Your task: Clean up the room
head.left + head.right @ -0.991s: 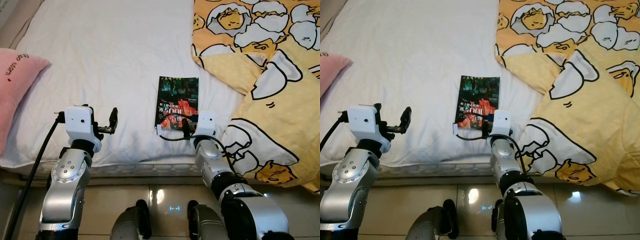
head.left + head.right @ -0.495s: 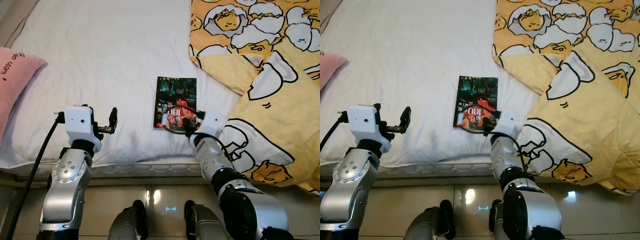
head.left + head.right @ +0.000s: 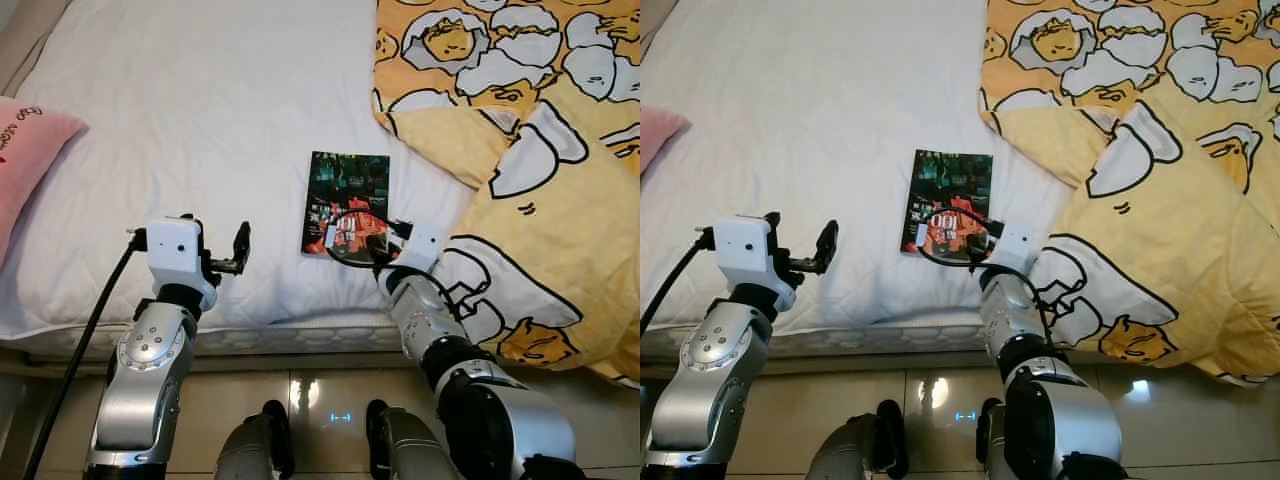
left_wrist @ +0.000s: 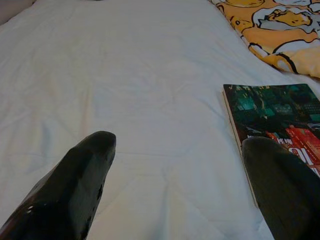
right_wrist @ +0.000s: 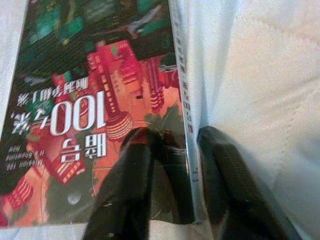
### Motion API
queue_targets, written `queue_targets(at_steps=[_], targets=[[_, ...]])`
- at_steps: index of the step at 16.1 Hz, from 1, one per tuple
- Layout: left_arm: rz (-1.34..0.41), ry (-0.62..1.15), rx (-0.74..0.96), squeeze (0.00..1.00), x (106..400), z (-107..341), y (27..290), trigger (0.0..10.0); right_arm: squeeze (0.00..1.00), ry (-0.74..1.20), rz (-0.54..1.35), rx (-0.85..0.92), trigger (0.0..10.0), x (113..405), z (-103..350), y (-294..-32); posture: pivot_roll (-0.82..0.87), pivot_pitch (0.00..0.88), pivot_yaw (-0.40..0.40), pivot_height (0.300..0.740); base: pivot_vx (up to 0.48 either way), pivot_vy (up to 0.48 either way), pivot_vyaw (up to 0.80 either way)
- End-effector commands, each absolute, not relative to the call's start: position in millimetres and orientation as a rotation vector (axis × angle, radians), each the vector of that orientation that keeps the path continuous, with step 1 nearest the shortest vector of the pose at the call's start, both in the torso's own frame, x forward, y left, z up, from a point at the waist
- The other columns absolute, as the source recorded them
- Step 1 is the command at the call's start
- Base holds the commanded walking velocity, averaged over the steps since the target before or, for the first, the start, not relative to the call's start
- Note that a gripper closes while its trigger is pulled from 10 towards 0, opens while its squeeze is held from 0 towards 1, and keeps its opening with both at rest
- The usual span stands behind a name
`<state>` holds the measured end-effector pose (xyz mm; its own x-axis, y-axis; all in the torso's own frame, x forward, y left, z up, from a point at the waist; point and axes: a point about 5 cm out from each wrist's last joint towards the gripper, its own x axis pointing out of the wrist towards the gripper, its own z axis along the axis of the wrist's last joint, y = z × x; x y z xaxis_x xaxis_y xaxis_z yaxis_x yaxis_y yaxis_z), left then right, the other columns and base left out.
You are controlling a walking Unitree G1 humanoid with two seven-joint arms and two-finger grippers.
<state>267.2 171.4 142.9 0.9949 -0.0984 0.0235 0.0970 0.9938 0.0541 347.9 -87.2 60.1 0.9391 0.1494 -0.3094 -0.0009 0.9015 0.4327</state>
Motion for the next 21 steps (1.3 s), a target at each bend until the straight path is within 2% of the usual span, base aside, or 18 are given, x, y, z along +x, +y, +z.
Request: queue_targets(at_steps=[1, 4, 9, 11, 12, 13, 14, 17, 21], targets=[[-0.102, -0.02, 0.064, 0.0, 266, 140, 171, 10.0, 0.0, 0.401, 0.19, 0.389, 0.0, 333, 50, -51, 0.07, 0.281, 0.074, 0.74, 0.0, 0.0, 0.0], [-0.106, -0.018, 0.059, 0.0, 268, 139, 170, 10.0, 0.0, 0.243, 0.219, 0.261, 0.0, 338, 66, -48, 0.06, 0.275, 0.071, 0.74, 0.0, 0.0, 0.0], [-0.129, -0.028, 0.038, 0.0, 279, 138, 162, 10.0, 0.0, 0.053, 0.239, 0.162, 0.0, 335, 85, -51, 0.01, 0.24, 0.064, 0.74, 0.0, 0.0, 0.0], [-0.135, -0.031, 0.035, 0.0, 282, 138, 160, 10.0, 0.0, 0.091, 0.226, 0.196, 0.0, 335, 81, -53, 0.0, 0.233, 0.064, 0.74, 0.0, 0.0, 0.0], [-0.142, -0.034, 0.035, 0.0, 284, 139, 158, 10.0, 0.0, 0.242, 0.171, 0.306, 0.0, 332, 62, -58, 0.0, 0.233, 0.066, 0.74, 0.0, 0.0, 0.0], [-0.146, -0.035, 0.035, 0.0, 285, 139, 157, 10.0, 1.0, 0.352, 0.132, 0.409, 2.8, 324, 44, -62, 0.0, 0.234, 0.067, 0.74, 0.0, 0.0, 0.0], [-0.147, -0.036, 0.035, 0.0, 285, 139, 158, 10.0, 1.0, 0.384, 0.138, 0.435, 9.7, 320, 39, -61, 0.0, 0.234, 0.069, 0.74, 0.0, 0.0, 0.0], [-0.148, -0.037, 0.038, 0.0, 284, 137, 160, 10.0, 1.0, 0.498, 0.15, 0.485, 10.0, 307, 21, -55, 0.01, 0.224, 0.07, 0.74, 0.0, 0.0, 0.0], [-0.142, -0.047, 0.039, 0.0, 285, 139, 162, 10.0, 1.0, 0.463, 0.2, 0.428, 10.0, 312, 33, -44, 0.01, 0.209, 0.06, 0.74, 0.0, 0.0, 0.0]])
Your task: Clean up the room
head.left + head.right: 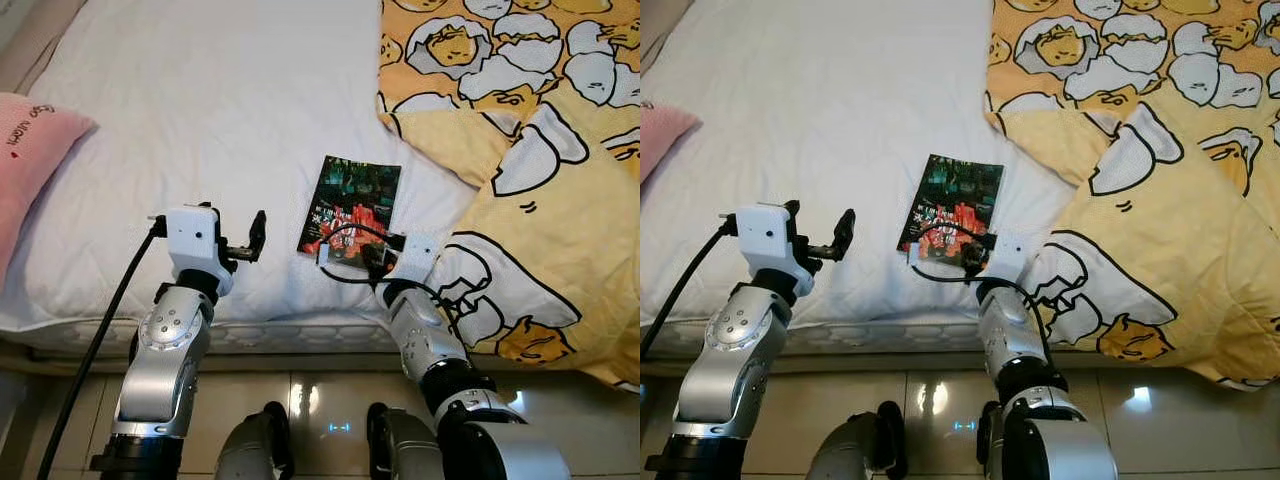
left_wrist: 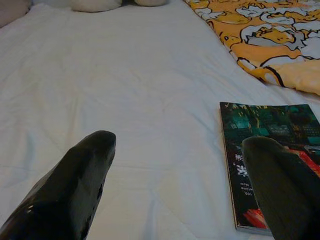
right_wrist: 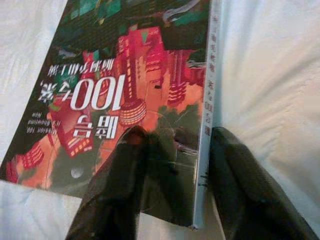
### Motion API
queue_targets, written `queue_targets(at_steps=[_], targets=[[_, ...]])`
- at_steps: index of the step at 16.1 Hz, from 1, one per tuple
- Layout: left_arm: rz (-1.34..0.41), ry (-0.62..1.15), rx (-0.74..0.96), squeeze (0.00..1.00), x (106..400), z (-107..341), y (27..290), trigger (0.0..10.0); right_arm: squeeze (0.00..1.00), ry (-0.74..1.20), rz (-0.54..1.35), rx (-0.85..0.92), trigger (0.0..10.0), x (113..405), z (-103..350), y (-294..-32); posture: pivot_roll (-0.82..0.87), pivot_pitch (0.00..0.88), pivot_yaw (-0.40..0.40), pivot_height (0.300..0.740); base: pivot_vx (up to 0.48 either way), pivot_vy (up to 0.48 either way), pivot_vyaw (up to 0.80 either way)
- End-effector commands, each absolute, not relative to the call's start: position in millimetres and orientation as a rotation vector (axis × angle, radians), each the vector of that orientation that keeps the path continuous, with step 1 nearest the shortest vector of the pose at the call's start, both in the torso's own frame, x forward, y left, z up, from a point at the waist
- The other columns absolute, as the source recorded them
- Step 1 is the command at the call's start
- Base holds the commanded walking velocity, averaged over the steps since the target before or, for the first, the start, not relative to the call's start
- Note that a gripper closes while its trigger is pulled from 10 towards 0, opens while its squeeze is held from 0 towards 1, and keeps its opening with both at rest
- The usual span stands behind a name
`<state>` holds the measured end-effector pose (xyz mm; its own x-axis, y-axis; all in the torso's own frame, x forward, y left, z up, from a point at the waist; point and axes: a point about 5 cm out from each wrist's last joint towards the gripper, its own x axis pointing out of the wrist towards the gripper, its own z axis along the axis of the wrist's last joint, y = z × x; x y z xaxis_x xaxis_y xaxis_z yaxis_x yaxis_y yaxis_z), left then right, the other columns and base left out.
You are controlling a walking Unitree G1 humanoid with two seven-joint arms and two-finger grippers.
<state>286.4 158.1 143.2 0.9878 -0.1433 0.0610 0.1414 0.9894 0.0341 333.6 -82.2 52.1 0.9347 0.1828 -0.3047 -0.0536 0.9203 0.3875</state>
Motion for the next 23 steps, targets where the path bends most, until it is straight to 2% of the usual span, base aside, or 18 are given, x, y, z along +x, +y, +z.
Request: queue_targets(at_steps=[1, 2, 3, 4, 5, 10, 16, 17, 18, 20, 23], targets=[[-0.14, -0.048, 0.039, 0.0, 284, 138, 162, 10.0, 1.0, 0.493, 0.202, 0.44, 10.0, 310, 31, -42, 0.01, 0.207, 0.058, 0.74, 0.0, 0.0, 0.0], [-0.139, -0.049, 0.039, 0.0, 284, 138, 161, 10.0, 0.0, 0.526, 0.213, 0.485, 10.0, 307, 28, -37, 0.01, 0.206, 0.055, 0.74, 0.0, 0.0, 0.0], [-0.138, -0.049, 0.038, 0.0, 284, 138, 161, 10.0, 0.0, 0.548, 0.227, 0.511, 10.0, 305, 26, -33, 0.01, 0.206, 0.055, 0.74, 0.0, 0.0, 0.0], [-0.139, -0.05, 0.038, 0.0, 284, 138, 161, 10.0, 0.0, 0.572, 0.233, 0.534, 5.9, 303, 24, -31, 0.01, 0.207, 0.054, 0.74, 0.0, 0.0, 0.0], [-0.138, -0.05, 0.038, 0.0, 284, 138, 161, 10.0, 0.0, 0.583, 0.266, 0.569, 0.0, 302, 26, -24, 0.01, 0.208, 0.053, 0.74, 0.0, 0.0, 0.0], [-0.128, -0.051, 0.038, 0.0, 283, 138, 163, 10.0, 0.0, 0.573, 0.317, 0.594, 0.0, 297, 31, -12, 0.01, 0.217, 0.046, 0.74, 0.0, 0.0, 0.0], [-0.134, -0.051, 0.036, 0.0, 285, 137, 162, 10.0, 0.0, 0.438, 0.392, 0.574, 0.0, 305, 60, -4, 0.0, 0.218, 0.05, 0.74, 0.0, 0.0, 0.0], [-0.134, -0.053, 0.036, 0.0, 286, 138, 162, 10.0, 0.0, 0.388, 0.403, 0.523, 0.0, 309, 67, -5, 0.0, 0.216, 0.05, 0.74, 0.0, 0.0, 0.0], [-0.129, -0.053, 0.045, 0.0, 288, 138, 162, 10.0, 0.0, 0.318, 0.397, 0.425, 0.0, 313, 73, -11, 0.0, 0.211, 0.05, 0.74, 0.0, 0.0, 0.0], [-0.11, -0.032, 0.037, 0.0, 291, 136, 162, 10.0, 0.0, 0.256, 0.356, 0.34, 0.0, 319, 78, -22, -0.01, 0.204, 0.05, 0.74, 0.0, 0.0, 0.0], [-0.095, -0.003, 0.011, 0.0, 300, 130, 160, 10.0, 0.0, 0.145, 0.22, 0.238, 0.0, 342, 95, -58, -0.03, 0.167, 0.049, 0.74, 0.0, 0.0, 0.0]])
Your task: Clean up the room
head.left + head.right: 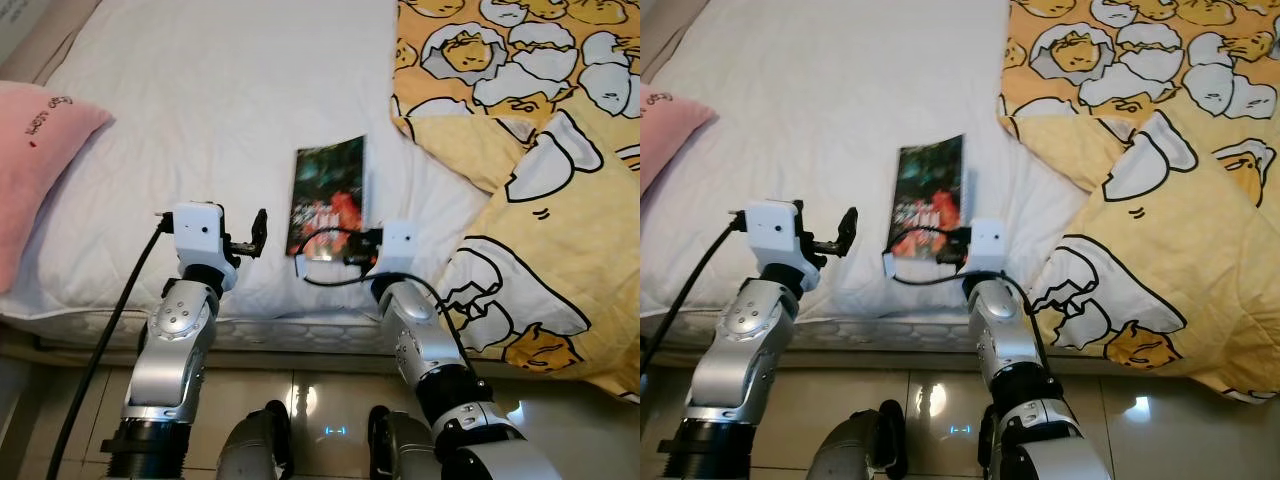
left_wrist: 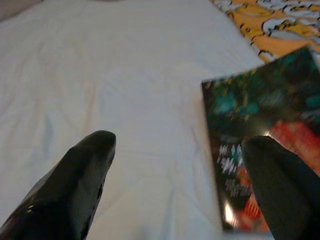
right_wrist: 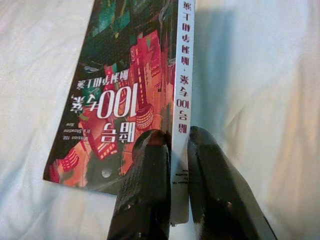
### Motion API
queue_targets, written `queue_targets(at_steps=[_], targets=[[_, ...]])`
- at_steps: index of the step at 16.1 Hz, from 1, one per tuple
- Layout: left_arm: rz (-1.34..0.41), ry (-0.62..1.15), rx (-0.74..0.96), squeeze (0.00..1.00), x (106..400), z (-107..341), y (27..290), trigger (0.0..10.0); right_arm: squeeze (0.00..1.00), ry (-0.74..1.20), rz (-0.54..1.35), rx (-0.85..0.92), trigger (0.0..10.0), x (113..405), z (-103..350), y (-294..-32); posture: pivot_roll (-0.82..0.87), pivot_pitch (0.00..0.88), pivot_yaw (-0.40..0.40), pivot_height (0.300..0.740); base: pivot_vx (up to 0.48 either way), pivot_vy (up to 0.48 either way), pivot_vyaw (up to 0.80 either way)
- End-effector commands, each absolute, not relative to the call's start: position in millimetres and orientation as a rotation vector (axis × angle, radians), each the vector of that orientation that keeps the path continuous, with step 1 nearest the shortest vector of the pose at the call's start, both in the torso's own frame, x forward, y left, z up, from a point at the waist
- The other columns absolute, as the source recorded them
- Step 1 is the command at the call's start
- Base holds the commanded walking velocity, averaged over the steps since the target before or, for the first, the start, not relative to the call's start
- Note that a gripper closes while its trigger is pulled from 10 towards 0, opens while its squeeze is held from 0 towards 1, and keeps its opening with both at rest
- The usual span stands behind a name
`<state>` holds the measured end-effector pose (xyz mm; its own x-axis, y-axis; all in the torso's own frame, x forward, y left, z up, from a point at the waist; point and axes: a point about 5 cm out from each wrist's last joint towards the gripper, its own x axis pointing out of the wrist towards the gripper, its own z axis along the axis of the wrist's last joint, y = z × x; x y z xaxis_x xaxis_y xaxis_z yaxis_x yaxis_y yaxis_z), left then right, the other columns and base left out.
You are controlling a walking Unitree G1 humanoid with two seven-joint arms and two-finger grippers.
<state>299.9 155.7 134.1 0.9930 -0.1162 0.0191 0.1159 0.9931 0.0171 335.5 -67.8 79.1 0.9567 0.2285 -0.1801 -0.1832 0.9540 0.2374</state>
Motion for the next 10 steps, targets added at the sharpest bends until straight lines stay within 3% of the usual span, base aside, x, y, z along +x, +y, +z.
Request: queue_targets(at_steps=[1, 8, 10], targets=[[-0.087, -0.001, -0.007, 0.0, 303, 130, 160, 10.0, 0.0, 0.105, 0.192, 0.206, 0.0, 348, 103, -66, -0.04, 0.151, 0.049, 0.74, 0.0, 0.0, 0.0], [-0.072, -0.033, -0.109, 0.0, 331, 138, 153, 10.0, 0.0, -0.183, 0.053, -0.043, 0.0, 370, 156, -106, -0.08, 0.01, 0.055, 0.74, 0.0, 0.0, 0.0], [-0.099, -0.063, -0.093, 0.0, 337, 143, 149, 10.0, 0.0, -0.255, -0.001, -0.121, 0.0, 365, 162, -118, -0.09, 0.0, 0.054, 0.74, 0.0, 0.48, 0.0]])
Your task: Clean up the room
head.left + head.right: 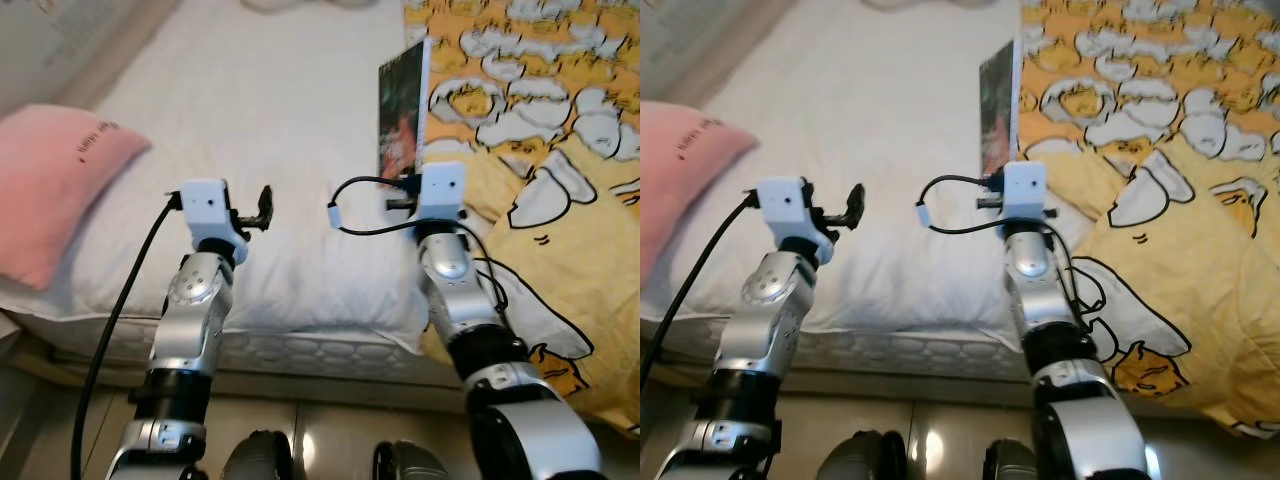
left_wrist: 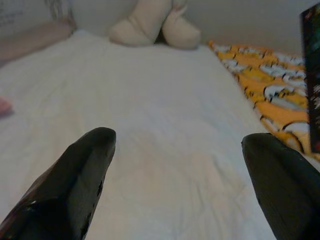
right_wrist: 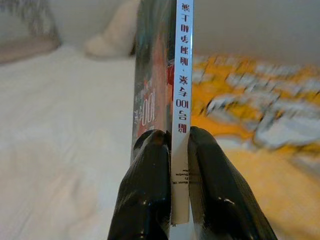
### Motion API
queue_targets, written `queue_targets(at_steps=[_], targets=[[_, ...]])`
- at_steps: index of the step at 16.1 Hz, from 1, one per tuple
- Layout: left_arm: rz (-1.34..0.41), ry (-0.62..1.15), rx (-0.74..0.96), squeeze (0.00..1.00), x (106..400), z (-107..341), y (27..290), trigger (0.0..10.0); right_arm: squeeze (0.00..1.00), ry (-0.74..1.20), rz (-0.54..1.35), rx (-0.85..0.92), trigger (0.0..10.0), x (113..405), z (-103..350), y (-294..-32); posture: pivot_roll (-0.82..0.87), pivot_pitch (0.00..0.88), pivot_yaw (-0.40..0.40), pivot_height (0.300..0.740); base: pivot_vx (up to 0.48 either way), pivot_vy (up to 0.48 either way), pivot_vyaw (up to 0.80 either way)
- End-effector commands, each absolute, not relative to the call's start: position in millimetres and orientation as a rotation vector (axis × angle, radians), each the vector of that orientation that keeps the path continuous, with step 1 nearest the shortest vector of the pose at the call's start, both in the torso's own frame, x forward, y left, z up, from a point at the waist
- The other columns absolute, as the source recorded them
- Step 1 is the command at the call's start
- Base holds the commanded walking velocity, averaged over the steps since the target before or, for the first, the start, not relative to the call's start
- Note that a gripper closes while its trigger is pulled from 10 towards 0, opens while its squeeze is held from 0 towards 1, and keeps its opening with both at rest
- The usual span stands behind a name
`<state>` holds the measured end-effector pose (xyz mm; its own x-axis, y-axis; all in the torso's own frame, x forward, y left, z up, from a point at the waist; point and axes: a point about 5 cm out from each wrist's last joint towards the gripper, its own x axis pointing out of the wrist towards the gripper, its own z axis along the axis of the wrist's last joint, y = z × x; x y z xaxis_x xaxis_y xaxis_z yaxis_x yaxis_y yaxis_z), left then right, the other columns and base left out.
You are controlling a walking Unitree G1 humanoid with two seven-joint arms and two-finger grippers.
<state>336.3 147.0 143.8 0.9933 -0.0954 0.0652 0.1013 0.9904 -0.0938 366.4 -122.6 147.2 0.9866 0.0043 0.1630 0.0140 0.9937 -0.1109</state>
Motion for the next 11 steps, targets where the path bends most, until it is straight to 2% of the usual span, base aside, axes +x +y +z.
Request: queue_targets(at_steps=[1, 4, 7, 8, 11], targets=[[-0.098, -0.067, -0.093, 0.0, 339, 144, 149, 10.0, 0.0, -0.264, -0.008, -0.127, 0.0, 363, 162, -121, -0.09, 0.0, 0.055, 0.74, 0.0, 0.48, 0.0], [-0.037, -0.102, -0.136, 0.0, 341, 142, 160, 10.0, 0.0, -0.306, -0.038, -0.149, 0.0, 341, 151, -134, -0.11, 0.0, 0.06, 0.74, 0.0, 0.48, 0.0], [-0.021, -0.182, -0.11, 0.0, 333, 146, 168, 10.0, 0.0, -0.336, -0.05, -0.182, 0.0, 321, 146, -142, -0.13, 0.0, 0.056, 0.74, 0.0, 0.48, 0.0], [-0.031, -0.181, -0.11, 0.0, 331, 144, 168, 10.0, 0.0, -0.323, -0.046, -0.198, 0.0, 310, 140, -143, -0.13, 0.0, 0.057, 0.74, 0.0, 0.48, 0.0], [-0.05, -0.172, -0.118, 0.0, 334, 143, 162, 10.0, 0.0, -0.281, -0.033, -0.207, 0.0, 304, 130, -144, -0.14, 0.0, 0.056, 0.74, 0.0, 0.48, 0.0]])
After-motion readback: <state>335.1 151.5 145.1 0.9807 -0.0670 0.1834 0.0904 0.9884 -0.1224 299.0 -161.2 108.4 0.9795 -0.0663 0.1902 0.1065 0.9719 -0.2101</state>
